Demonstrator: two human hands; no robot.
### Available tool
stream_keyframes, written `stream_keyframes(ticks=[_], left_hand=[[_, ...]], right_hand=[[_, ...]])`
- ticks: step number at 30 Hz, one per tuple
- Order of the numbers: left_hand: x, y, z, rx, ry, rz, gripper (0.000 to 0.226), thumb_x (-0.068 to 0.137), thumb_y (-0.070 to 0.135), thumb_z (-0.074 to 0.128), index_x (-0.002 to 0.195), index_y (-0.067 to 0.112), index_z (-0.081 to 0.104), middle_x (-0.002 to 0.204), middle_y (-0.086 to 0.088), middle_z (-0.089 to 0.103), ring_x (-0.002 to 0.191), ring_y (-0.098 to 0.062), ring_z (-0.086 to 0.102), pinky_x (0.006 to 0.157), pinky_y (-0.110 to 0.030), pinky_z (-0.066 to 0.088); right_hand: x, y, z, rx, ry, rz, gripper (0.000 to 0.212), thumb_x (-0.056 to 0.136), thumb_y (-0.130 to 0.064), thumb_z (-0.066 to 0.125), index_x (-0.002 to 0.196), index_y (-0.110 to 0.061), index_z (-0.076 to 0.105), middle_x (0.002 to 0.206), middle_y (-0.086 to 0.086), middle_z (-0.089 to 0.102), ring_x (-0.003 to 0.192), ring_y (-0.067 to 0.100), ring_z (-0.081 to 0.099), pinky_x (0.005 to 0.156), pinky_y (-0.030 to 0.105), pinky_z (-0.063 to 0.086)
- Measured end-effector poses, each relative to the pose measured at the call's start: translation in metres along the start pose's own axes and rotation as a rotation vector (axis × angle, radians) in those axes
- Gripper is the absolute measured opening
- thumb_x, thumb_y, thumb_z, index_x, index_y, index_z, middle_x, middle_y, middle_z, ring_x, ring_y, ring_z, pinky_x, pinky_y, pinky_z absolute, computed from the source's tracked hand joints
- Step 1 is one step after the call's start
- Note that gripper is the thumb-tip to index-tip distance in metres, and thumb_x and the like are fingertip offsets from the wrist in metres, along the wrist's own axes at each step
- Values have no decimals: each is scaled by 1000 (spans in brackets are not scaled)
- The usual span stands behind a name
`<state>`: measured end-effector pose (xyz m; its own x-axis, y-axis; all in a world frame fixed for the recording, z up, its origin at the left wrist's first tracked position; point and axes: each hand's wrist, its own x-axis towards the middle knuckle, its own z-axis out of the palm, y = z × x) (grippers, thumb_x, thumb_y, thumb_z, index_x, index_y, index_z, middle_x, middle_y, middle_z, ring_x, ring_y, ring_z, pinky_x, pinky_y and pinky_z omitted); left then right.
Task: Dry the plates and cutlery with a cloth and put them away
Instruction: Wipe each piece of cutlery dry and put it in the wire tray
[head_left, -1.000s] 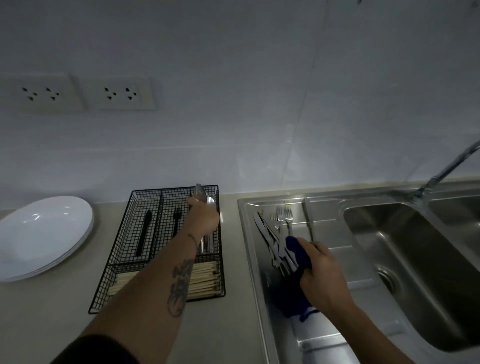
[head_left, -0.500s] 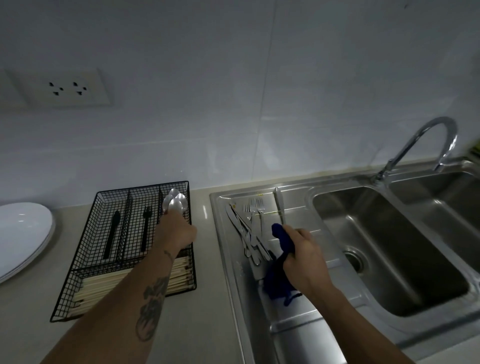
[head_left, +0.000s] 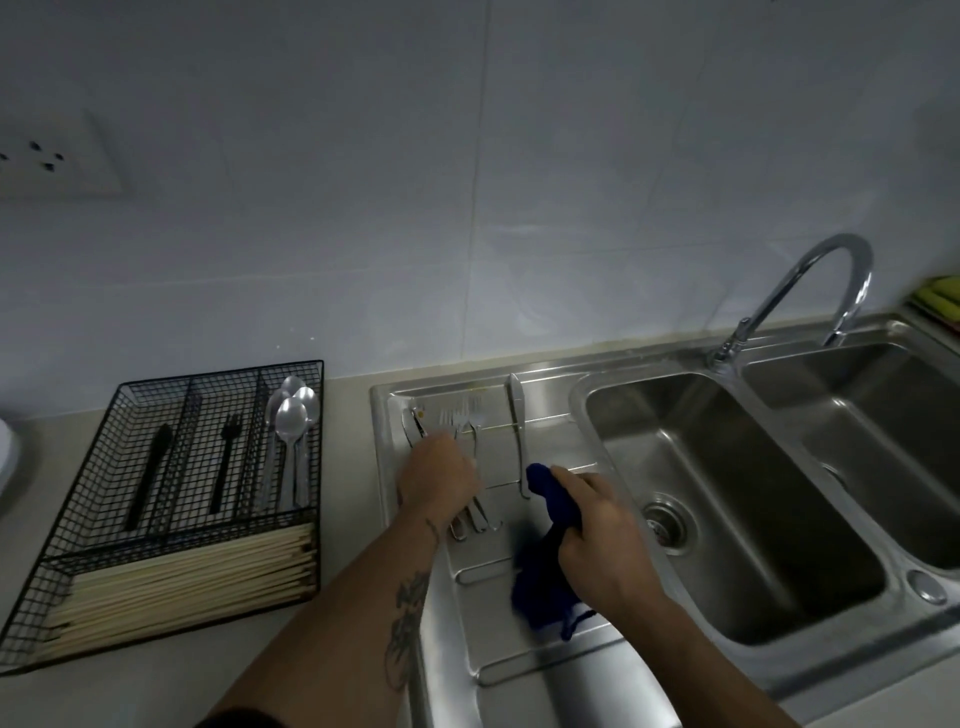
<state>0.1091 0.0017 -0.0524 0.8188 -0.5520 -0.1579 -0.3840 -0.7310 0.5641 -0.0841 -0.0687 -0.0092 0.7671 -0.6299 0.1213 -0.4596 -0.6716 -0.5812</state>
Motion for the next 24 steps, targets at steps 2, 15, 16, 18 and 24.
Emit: stream_keyframes(ticks=[2,15,16,18,24], left_hand=[[-1,6,9,49,33,-3,15,85,21,65,96,11,62,98,-6,65,85,-23,64,70,-35,56],[6,22,27,40,120,-191,34,78,15,65,110,14,55,109,-6,58,91,-27,64,77,-42,59],[5,23,29,41,122,-203,34,79,15,65,112,14,55,111,-6,59,94,-28,64,78,-42,58],[5,25,31,44,133,-229,35,80,16,64,114,14,54,112,-7,60,96,-29,64,80,-43,58],[2,30,36,10,117,-298,40,74,19,72,110,13,54,105,-7,60,88,-26,65,75,-41,60]], right_hand=[[4,8,-3,4,-18,-1,67,74,9,51,133,-23,53,115,-2,53,92,8,45,72,-1,32],[28,40,-15,94,-166,-57,68,78,8,48,136,-27,49,118,-3,51,99,9,47,74,3,35],[29,42,-15,104,-174,-56,68,77,8,48,135,-28,50,117,-3,51,99,9,47,73,3,35],[29,46,-16,123,-181,-64,68,76,8,48,133,-29,51,115,-4,51,98,10,49,73,4,35],[29,53,-19,148,-172,-77,68,74,9,48,132,-28,53,111,-3,52,96,11,50,74,6,37]])
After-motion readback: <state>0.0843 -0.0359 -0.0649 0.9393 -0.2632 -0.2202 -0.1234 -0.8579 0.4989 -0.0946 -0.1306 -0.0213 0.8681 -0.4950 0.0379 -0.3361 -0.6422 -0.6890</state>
